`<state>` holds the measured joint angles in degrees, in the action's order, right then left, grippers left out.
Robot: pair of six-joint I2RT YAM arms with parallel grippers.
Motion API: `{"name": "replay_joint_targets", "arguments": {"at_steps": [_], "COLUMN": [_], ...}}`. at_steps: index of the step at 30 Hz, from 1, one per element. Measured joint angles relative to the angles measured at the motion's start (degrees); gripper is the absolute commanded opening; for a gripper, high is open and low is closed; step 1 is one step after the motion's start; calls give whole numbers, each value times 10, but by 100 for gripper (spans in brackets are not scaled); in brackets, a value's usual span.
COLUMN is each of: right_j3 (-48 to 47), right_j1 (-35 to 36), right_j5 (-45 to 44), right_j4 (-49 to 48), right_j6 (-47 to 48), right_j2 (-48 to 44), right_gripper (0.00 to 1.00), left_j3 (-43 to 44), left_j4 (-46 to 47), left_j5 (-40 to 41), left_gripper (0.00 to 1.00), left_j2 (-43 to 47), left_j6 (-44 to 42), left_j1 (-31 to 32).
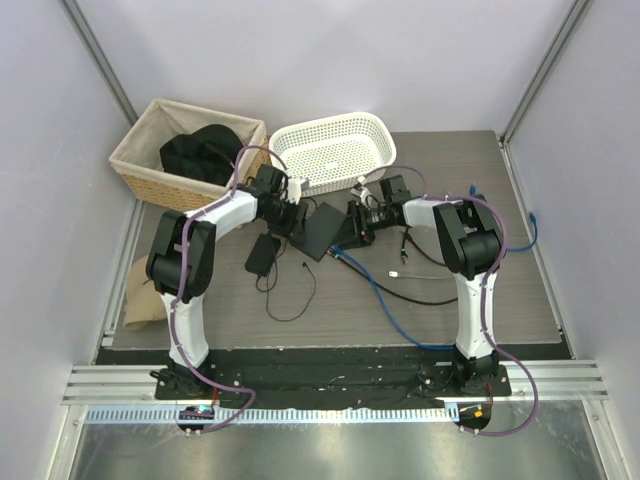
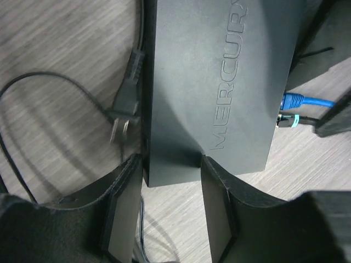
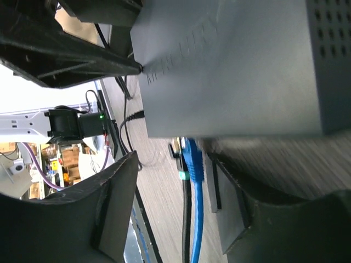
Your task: Pull the plug from the switch port
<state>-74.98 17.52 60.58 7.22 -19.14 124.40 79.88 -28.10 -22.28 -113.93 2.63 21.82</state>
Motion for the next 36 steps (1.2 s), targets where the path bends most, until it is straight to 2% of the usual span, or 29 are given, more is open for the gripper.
{"name": "replay_joint_targets", "arguments": {"at_steps": [8,12,18,24,30,36], "right_j3": [0,2,38,32,31,25], "right_j1": [7,5,-1,-3,-4,-3], "right_j5": [17,24,63,79,88,85], "right_j4": [-33,-43,-119,-69,-24,-2], "right_j6": [-15,-23,-46,32,112,134], "right_j2": [20,25,26,28,28,28], "right_gripper": [49,50,49,39,35,34], "left_j3": [-38,-45,-51,-56,-56,-56], "left_j4": [27,35,39,36,34,32], "left_j5": [3,10,15,14,12,12], "left_gripper": [50,50,50,50,50,50], "left_j2": [23,28,32,35,35,35], "left_j6": [2,3,2,2,2,2], "left_j1": [17,20,23,27,28,29]}}
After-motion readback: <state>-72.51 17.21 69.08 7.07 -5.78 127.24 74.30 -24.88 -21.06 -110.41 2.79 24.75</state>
